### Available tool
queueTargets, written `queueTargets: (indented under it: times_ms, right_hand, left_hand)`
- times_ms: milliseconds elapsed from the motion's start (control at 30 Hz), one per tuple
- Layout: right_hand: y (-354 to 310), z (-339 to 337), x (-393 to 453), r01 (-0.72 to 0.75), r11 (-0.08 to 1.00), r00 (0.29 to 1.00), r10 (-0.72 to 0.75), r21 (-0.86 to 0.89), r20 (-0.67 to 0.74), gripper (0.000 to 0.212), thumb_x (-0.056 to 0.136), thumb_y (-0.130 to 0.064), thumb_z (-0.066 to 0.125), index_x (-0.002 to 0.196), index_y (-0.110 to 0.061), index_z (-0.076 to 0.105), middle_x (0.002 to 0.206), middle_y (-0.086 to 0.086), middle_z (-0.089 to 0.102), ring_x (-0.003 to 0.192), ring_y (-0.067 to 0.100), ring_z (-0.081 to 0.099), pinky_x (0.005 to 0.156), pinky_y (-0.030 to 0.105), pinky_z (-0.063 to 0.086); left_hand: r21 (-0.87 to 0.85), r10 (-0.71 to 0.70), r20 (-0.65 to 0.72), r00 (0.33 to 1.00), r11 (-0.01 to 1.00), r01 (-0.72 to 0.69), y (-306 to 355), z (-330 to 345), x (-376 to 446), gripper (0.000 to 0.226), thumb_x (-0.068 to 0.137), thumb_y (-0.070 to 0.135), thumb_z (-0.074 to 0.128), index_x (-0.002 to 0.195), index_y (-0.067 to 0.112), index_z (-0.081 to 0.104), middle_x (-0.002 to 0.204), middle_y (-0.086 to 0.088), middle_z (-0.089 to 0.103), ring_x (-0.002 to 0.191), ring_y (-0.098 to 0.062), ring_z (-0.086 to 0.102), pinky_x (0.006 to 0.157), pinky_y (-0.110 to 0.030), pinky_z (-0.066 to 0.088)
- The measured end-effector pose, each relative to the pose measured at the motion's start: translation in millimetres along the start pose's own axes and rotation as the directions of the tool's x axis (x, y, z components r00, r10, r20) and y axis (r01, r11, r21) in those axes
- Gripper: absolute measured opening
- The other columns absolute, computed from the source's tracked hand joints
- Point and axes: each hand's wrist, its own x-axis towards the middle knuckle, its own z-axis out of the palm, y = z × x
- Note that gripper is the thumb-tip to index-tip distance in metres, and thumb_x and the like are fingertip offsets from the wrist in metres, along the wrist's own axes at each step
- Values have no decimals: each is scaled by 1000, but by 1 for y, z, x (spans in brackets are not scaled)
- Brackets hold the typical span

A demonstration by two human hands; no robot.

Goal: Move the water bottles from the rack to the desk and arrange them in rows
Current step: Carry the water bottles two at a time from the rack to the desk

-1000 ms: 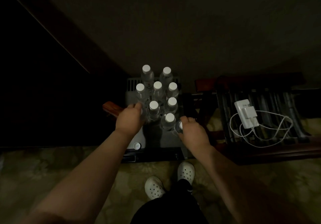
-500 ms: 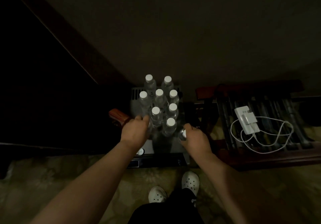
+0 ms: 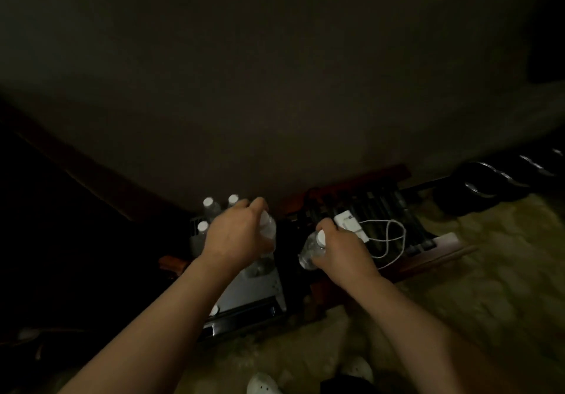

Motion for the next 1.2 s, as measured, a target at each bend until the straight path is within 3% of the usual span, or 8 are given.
queueTargets:
  times_ms: [167, 300, 467, 600, 767, 967, 1100, 1200]
  right_hand:
    - [47, -91, -50, -18, 998, 989, 25, 54, -143, 39, 83, -30, 68, 116, -25, 46, 101, 3, 63, 89, 19, 60, 74, 36, 55]
    - [102, -165, -92, -33, 991, 972, 62, 128, -228, 52, 79, -35, 75, 121, -32, 44, 100, -4, 58, 88, 12, 55, 69, 24, 48]
    - [180, -249, -140, 6, 993, 933, 38, 120, -359, 56, 73, -30, 80, 116, -33, 44, 98, -3, 61, 91, 16, 59, 74, 32, 54]
    - [248, -301, -182, -24, 979, 880, 116, 202, -460, 68, 70, -32, 83, 124, -38, 42, 112, -5, 62, 101, 13, 60, 82, 29, 54]
    - [326, -354, -234, -89, 966, 777, 220, 243, -590, 78, 67, -30, 86, 130, -38, 42, 118, -5, 61, 105, 13, 60, 88, 29, 54]
    - [408, -403, -269, -187, 932, 633, 356, 310, -688, 65, 67, -32, 85, 118, -38, 45, 110, -5, 64, 97, 15, 62, 80, 37, 57]
    - [465, -431, -279, -240, 905, 574, 424, 351, -701, 64, 70, -29, 85, 119, -38, 45, 109, -12, 62, 93, 8, 60, 70, 19, 50]
    - [515, -454, -278, -288, 886, 530, 463, 363, -711, 63, 70, -29, 85, 118, -37, 45, 105, -12, 62, 90, 7, 62, 67, 18, 50]
  left_hand:
    - [-49, 92, -36, 995, 994, -94, 96, -56, 8, 54, 66, 39, 79, 106, 30, 45, 97, 7, 54, 79, -16, 55, 61, -32, 50]
    - [-113, 141, -70, 988, 983, -148, 184, -85, 14, 49, 69, 40, 78, 105, 31, 45, 96, 9, 58, 81, -15, 59, 66, -35, 54]
    - [-265, 210, -104, 972, 936, -231, 302, -97, 24, 55, 65, 39, 85, 106, 41, 48, 98, 13, 61, 85, -5, 60, 72, -33, 58]
    - [-382, 273, -156, 949, 870, -313, 402, -89, 31, 62, 65, 32, 87, 112, 41, 49, 107, 15, 60, 95, -7, 61, 78, -34, 58]
    - [-434, 426, -221, 877, 763, -479, 519, -77, 40, 61, 64, 31, 87, 115, 38, 54, 103, 17, 61, 91, -4, 60, 76, -32, 56]
    - [-457, 585, -219, 781, 645, -612, 647, -62, 61, 64, 62, 32, 87, 114, 43, 53, 100, 19, 61, 91, -8, 63, 77, -38, 58]
    - [-446, 679, -205, 705, 576, -685, 724, -44, 86, 64, 61, 34, 88, 114, 44, 53, 104, 14, 66, 91, -8, 64, 76, -40, 58]
    - [-447, 730, -178, 660, 537, -715, 783, -28, 114, 65, 60, 32, 89, 113, 45, 54, 103, 15, 65, 92, -7, 63, 76, -38, 57]
